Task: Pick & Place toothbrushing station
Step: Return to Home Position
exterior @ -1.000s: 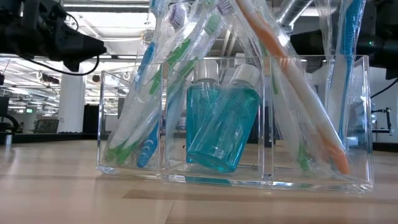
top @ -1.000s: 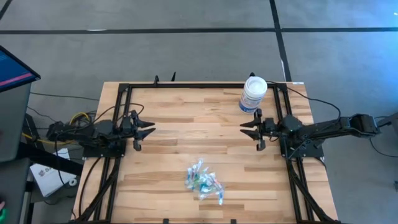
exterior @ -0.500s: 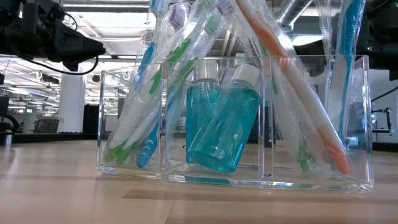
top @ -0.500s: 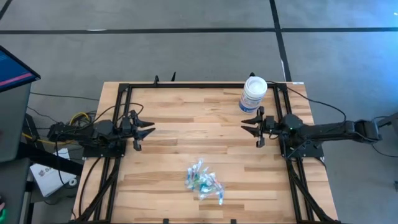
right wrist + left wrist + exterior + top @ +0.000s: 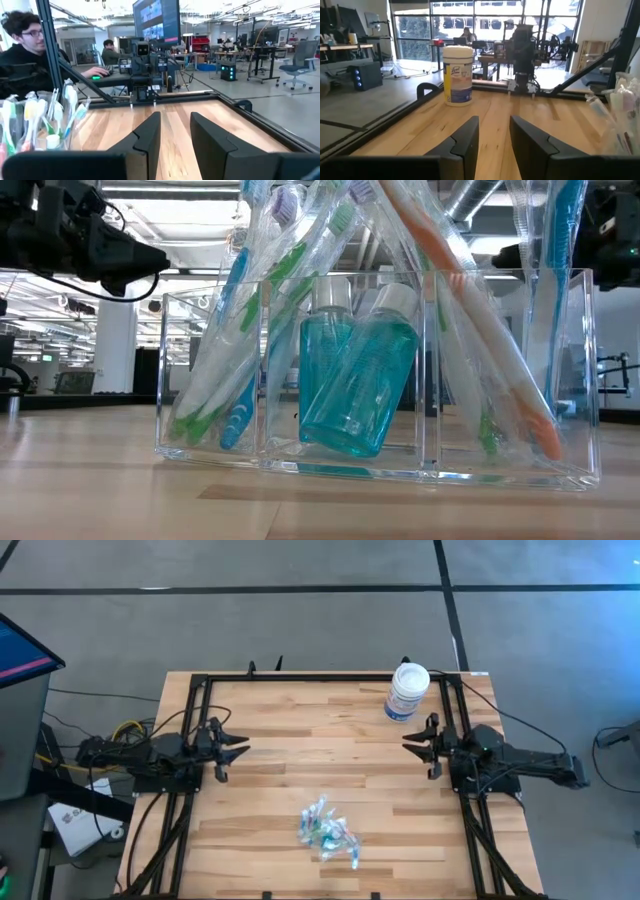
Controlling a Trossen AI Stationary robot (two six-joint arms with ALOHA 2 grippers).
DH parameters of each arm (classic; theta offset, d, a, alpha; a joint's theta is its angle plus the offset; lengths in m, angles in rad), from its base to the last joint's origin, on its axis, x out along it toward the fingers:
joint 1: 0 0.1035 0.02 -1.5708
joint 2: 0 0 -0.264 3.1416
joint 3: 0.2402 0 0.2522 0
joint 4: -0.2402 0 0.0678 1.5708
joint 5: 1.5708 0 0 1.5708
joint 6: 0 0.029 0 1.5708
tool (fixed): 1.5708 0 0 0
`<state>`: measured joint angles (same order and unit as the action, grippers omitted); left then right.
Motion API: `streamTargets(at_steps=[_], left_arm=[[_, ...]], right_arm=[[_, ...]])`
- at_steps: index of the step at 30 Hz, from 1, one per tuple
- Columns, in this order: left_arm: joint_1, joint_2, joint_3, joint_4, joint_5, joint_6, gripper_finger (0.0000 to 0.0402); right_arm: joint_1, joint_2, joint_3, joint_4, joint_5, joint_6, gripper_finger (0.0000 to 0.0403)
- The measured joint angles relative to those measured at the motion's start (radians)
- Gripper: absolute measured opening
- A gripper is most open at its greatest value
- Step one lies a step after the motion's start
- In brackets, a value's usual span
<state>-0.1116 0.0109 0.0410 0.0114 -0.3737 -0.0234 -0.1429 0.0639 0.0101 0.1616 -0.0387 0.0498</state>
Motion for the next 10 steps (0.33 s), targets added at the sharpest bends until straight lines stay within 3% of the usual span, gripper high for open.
streamTargets(at_steps=[3, 10], left_arm=[[0.0, 0.02, 0.0, -0.002, 0.0, 0.028, 0.0104], [0.0, 0.055, 0.0, 0.011, 0.0, 0.047, 0.0104]], right_arm=[[0.0, -0.063, 0.0, -0.082, 0.002, -0.027, 0.0098], [-0.004, -0.038, 0.0, -0.131, 0.016, -0.024, 0.0098]])
